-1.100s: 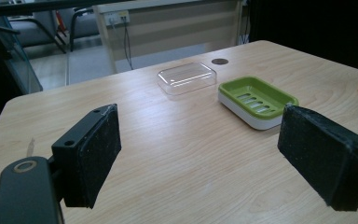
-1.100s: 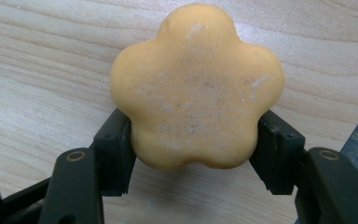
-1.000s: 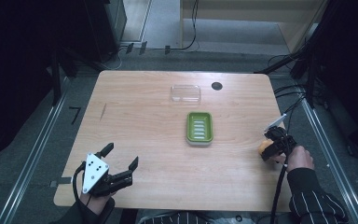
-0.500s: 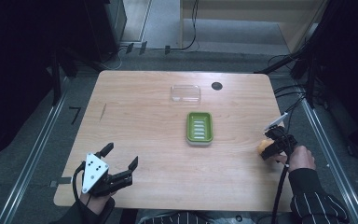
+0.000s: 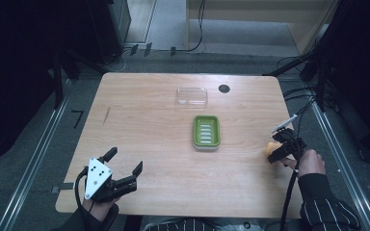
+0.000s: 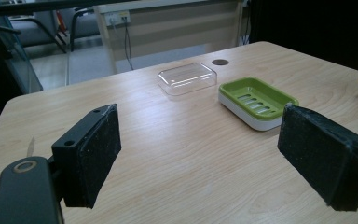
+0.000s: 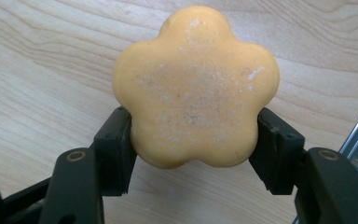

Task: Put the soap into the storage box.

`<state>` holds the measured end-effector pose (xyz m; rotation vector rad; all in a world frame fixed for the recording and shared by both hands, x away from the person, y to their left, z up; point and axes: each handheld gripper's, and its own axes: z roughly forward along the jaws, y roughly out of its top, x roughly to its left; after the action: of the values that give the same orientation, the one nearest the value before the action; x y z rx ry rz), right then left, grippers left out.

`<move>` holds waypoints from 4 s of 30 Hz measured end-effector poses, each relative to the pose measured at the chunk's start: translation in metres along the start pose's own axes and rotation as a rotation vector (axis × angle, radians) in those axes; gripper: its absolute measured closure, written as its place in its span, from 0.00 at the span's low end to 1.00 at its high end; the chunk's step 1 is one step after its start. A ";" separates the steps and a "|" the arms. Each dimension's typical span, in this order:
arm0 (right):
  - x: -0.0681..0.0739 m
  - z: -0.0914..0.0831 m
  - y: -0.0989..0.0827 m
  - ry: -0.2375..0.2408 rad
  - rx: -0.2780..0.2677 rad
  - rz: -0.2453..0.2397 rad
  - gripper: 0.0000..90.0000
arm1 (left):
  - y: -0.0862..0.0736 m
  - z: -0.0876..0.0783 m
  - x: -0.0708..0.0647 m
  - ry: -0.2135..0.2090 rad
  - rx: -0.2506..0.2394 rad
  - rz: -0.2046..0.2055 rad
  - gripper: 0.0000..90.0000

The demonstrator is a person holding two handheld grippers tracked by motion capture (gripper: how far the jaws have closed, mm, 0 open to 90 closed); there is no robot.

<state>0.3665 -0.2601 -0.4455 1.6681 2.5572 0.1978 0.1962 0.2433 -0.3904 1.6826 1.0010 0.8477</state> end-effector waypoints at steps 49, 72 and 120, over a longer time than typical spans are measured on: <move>0.067 -0.015 0.034 0.017 -0.065 -0.227 0.44 | 0.000 0.001 0.000 0.000 0.005 0.007 0.15; 0.085 -0.024 0.058 0.022 -0.098 -0.282 0.44 | 0.000 0.001 0.000 0.001 0.007 0.006 0.15; 0.112 -0.038 0.112 0.020 -0.158 -0.364 0.44 | 0.000 0.000 0.000 -0.001 0.005 0.003 0.15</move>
<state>0.4170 -0.1152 -0.3909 1.1297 2.7194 0.3776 0.1964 0.2435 -0.3908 1.6887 1.0011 0.8473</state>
